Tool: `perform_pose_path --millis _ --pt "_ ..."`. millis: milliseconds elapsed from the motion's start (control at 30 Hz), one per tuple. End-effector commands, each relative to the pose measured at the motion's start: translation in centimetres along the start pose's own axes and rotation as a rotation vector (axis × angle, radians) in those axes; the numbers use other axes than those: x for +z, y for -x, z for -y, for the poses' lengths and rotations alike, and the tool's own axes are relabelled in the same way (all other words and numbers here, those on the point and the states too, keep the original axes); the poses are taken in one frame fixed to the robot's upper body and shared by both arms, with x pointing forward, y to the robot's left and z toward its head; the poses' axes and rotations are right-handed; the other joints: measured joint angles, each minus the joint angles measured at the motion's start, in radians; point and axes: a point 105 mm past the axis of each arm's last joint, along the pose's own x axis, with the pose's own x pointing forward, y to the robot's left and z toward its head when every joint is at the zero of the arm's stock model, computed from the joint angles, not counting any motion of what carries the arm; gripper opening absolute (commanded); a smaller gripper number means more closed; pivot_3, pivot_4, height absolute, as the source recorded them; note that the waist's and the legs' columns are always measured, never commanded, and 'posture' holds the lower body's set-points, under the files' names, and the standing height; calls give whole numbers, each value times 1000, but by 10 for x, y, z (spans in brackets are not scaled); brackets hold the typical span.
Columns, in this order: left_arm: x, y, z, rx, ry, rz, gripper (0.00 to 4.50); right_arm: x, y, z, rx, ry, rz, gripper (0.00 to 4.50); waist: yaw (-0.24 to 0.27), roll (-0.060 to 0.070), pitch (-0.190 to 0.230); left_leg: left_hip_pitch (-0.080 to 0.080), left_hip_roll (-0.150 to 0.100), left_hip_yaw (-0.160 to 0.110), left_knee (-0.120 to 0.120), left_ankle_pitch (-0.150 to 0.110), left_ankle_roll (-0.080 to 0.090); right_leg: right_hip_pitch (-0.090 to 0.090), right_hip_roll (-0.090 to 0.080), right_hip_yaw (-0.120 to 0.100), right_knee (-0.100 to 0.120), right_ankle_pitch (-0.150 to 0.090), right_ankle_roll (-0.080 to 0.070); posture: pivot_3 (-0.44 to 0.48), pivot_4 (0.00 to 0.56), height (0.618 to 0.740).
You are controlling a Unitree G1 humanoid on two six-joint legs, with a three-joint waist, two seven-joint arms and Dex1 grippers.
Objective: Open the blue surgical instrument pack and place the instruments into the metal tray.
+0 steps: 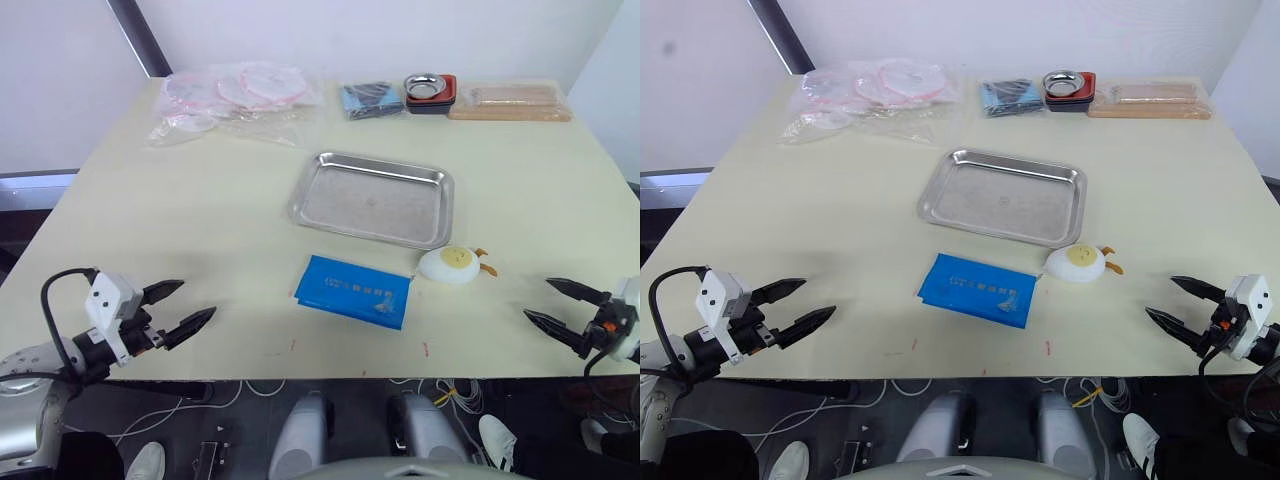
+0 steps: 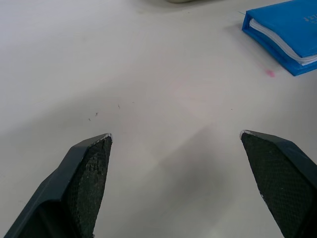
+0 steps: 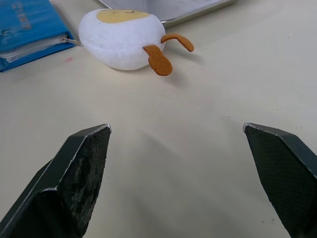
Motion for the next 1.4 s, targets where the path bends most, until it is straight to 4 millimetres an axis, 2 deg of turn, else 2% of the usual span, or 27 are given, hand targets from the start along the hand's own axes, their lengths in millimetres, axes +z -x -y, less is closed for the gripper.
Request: perform_pose_path --millis 33,267,433,533,700,933,1067,1300,1400 --pt "11 -1 -3 -2 -49 24 4394 5 1 1 -5 43 11 4500 0 0 0 0 0 0 0 0 0 0 0 0 0 0 0 0 150 740" --pt "18 -8 1 -48 -59 61 4394 8 -5 -2 -8 56 39 4500 0 0 0 0 0 1 0 0 0 0 1 0 0 0 0 0 150 740" --pt "24 -13 10 -104 -88 95 4394 25 -25 -17 78 128 95 4500 -1 0 0 0 0 0 0 0 0 0 1 1 0 2 -1 0 150 740" --pt "30 -19 15 -144 -113 110 4394 32 -41 -34 171 159 101 4500 0 0 0 1 0 0 0 0 0 0 1 0 0 0 0 0 150 740" --pt "48 -32 36 -317 -211 165 4394 50 -72 -66 324 237 160 4500 1 0 0 0 0 0 0 0 0 0 2 0 0 3 2 0 150 740" --pt "62 -47 57 -471 -271 193 4394 69 -101 -107 489 287 231 4500 1 0 0 0 0 -2 0 0 0 0 1 -1 0 3 2 0 150 740" --pt "64 -55 56 -491 -275 197 4394 68 -112 -116 500 290 238 4500 1 0 0 0 0 -2 0 0 0 0 2 -1 0 3 2 0 150 740" --pt "60 -67 43 -502 -263 175 4394 51 -115 -120 494 255 152 4500 2 0 0 -1 -1 -1 0 0 0 0 2 -3 0 3 2 0 150 740" --pt "58 -74 35 -510 -274 174 3563 45 -115 -119 480 219 116 3664 2 0 0 -1 -1 0 0 0 0 0 2 -4 0 3 2 0 150 740"
